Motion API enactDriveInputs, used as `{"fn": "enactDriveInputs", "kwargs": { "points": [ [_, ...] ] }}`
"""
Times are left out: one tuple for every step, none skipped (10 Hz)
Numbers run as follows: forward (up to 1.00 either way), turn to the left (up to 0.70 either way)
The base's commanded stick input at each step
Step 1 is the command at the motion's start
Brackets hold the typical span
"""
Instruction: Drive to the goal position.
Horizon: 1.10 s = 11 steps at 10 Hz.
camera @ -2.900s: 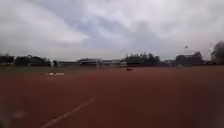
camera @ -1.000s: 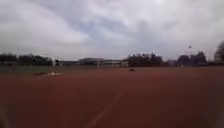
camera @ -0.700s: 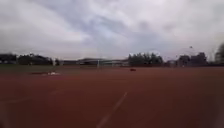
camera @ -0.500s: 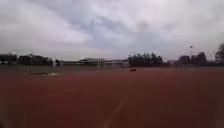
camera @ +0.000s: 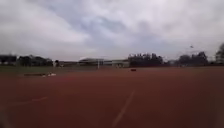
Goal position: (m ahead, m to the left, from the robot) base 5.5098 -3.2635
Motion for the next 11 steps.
{"fn": "enactDriveInputs", "kwargs": {
  "points": [
    [0.7, 0.0],
    [0.7, 0.0],
    [0.7, 0.0],
    [0.7, 0.0],
    [0.7, 0.0],
    [0.7, 0.0],
    [0.7, 0.0],
    [0.7, 0.0],
    [0.7, 0.0],
    [0.7, 0.0],
    [0.7, 0.0]
  ]
}}
